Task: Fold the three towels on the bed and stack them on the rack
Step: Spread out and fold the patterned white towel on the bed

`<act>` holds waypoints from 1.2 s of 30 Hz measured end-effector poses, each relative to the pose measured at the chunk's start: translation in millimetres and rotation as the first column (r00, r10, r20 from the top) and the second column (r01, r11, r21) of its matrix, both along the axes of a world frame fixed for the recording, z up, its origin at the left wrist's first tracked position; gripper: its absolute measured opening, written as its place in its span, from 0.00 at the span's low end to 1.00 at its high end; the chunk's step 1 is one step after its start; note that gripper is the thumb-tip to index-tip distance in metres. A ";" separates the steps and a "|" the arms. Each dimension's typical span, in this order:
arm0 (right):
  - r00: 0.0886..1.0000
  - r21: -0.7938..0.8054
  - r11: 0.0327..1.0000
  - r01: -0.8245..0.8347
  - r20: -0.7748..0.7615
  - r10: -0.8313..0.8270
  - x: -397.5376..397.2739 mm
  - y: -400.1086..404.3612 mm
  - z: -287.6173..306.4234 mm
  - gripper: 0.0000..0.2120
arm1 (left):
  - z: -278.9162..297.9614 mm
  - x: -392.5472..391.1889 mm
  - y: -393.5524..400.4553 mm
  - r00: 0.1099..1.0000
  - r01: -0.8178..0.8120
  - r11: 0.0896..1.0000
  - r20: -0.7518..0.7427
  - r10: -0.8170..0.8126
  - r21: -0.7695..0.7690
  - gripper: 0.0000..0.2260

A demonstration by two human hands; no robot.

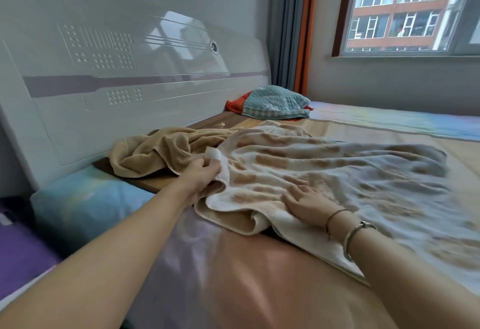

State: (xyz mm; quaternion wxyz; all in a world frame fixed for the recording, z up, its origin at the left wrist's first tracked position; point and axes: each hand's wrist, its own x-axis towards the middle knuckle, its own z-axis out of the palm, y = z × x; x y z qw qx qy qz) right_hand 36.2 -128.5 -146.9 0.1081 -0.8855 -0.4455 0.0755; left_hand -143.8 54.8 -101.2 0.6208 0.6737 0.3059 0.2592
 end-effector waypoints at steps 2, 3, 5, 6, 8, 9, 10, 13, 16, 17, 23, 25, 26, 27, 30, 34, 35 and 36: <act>0.997 0.015 0.997 0.074 -0.019 -0.074 16.2 -9.2 -3.5 0.33 | -9.9 16.1 -20.9 0.999 0.025 0.999 0.045 -0.024 -0.021 0.04; 0.993 -0.019 0.994 0.108 -0.039 -0.108 23.1 -17.9 -2.6 0.33 | -14.6 25.3 -32.1 0.998 0.036 0.999 0.056 -0.035 -0.023 0.04; 0.985 -0.083 0.984 0.157 -0.063 -0.163 36.3 -43.1 2.3 0.31 | -21.4 45.0 -53.3 0.995 0.073 0.996 0.076 -0.070 -0.044 0.06; 0.981 -0.104 0.980 0.172 -0.076 -0.180 44.2 -57.2 4.2 0.30 | -21.9 54.6 -65.3 0.993 0.097 0.993 0.081 -0.091 -0.067 0.07; 0.974 -0.123 0.973 0.197 -0.085 -0.208 65.1 -91.1 5.0 0.29 | -23.6 79.1 -91.9 0.986 0.152 0.982 0.092 -0.142 -0.116 0.06; 0.970 -0.137 0.967 0.217 -0.083 -0.229 76.1 -108.1 4.1 0.30 | -25.4 93.3 -104.4 0.982 0.175 0.976 0.089 -0.164 -0.130 0.06; 0.964 -0.155 0.959 0.235 -0.086 -0.250 85.3 -123.8 4.0 0.30 | -26.8 106.6 -118.3 0.979 0.197 0.971 0.088 -0.186 -0.135 0.07; 0.949 -0.166 0.942 0.293 -0.071 -0.308 109.1 -174.0 4.6 0.31 | -32.4 153.0 -169.6 0.966 0.256 0.953 0.075 -0.247 -0.165 0.15; 0.937 -0.169 0.929 0.330 -0.062 -0.344 129.3 -219.6 7.3 0.32 | -35.3 193.8 -221.8 0.951 0.309 0.928 0.074 -0.301 -0.209 0.14; 0.934 -0.173 0.924 0.340 -0.049 -0.353 134.8 -231.9 8.5 0.32 | -35.2 203.1 -235.8 0.947 0.323 0.920 0.079 -0.313 -0.222 0.13; 0.896 -0.253 0.863 0.436 0.036 -0.442 163.6 -319.4 22.9 0.30 | -30.0 237.8 -306.3 0.902 0.430 0.862 0.097 -0.420 -0.269 0.12; 0.893 -0.265 0.853 0.450 0.101 -0.439 159.3 -331.3 31.6 0.25 | -25.7 229.0 -308.1 0.878 0.478 0.845 0.119 -0.463 -0.240 0.12; 0.900 -0.233 0.870 0.434 0.156 -0.407 154.0 -331.0 34.0 0.19 | -24.0 220.7 -303.6 0.880 0.474 0.856 0.102 -0.463 -0.206 0.12; 0.905 -0.173 0.897 0.407 0.211 -0.370 146.8 -327.5 36.2 0.13 | -22.5 211.8 -296.1 0.895 0.445 0.878 0.063 -0.441 -0.174 0.10; 0.943 0.106 0.958 0.266 0.176 -0.281 105.9 -299.2 40.2 0.13 | -17.6 173.0 -259.0 0.947 0.300 0.949 -0.090 -0.308 -0.099 0.07; 0.997 0.162 0.985 0.066 0.034 -0.072 43.5 -251.4 40.8 0.26 | -7.6 109.5 -211.4 0.958 0.173 0.984 -0.228 -0.176 -0.031 0.07; 0.999 0.133 0.991 0.022 0.035 -0.027 31.9 -244.5 39.6 0.28 | -7.0 97.0 -204.1 0.950 0.148 0.989 -0.275 -0.146 -0.013 0.08; 0.999 0.103 0.995 -0.016 0.043 0.011 18.2 -236.9 37.8 0.30 | -7.8 82.3 -196.5 0.943 0.122 0.993 -0.312 -0.115 0.002 0.10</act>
